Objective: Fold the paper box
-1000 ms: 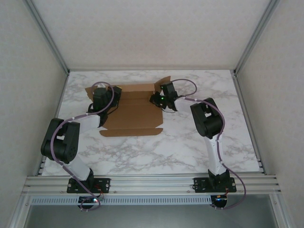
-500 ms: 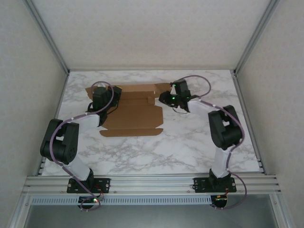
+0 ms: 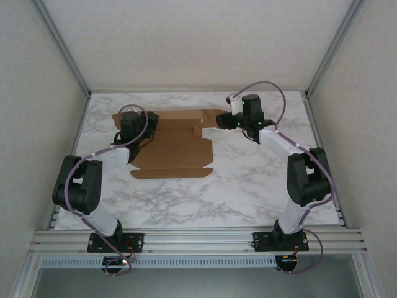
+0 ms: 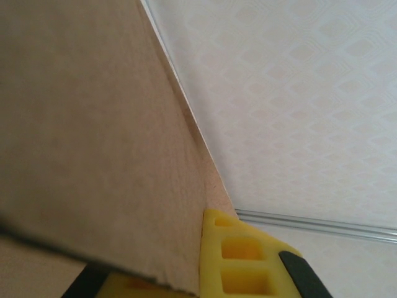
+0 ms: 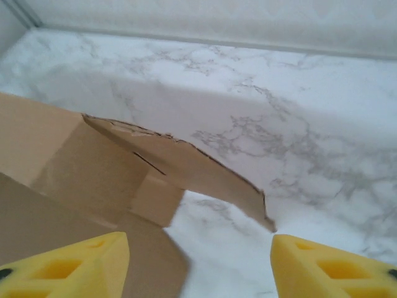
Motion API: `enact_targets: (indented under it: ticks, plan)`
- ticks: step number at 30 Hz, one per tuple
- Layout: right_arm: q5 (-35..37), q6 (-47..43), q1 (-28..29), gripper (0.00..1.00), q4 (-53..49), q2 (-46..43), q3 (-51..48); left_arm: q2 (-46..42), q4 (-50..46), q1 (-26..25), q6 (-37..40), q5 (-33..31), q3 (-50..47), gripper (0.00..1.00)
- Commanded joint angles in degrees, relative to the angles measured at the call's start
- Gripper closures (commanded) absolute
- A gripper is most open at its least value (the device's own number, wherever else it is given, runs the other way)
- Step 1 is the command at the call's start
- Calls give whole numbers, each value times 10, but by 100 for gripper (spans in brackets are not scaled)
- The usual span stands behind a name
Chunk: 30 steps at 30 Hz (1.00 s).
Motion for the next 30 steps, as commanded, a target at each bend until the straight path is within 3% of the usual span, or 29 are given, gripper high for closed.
enact_targets:
  ticks: [1,8,17,25,28,30]
  plan:
    - [-10,-125,-19,33,-48,23,52,18,-61,2,8,19,2,97]
    - [-102,-216,-26,42,-201,93,178,18,-70,2,10,21,8,97]
    - [-100,-232,-25,43,-208,128,182,23,-74,3,6,23,11,97]
    - [-90,-221,-12,52,-186,143,185,22,-82,2,13,22,17,97]
    - [-72,-212,-8,61,-181,151,193,22,-82,3,13,22,17,97]
    - [-59,-198,-4,75,-188,158,207,23,-82,3,13,23,17,97]
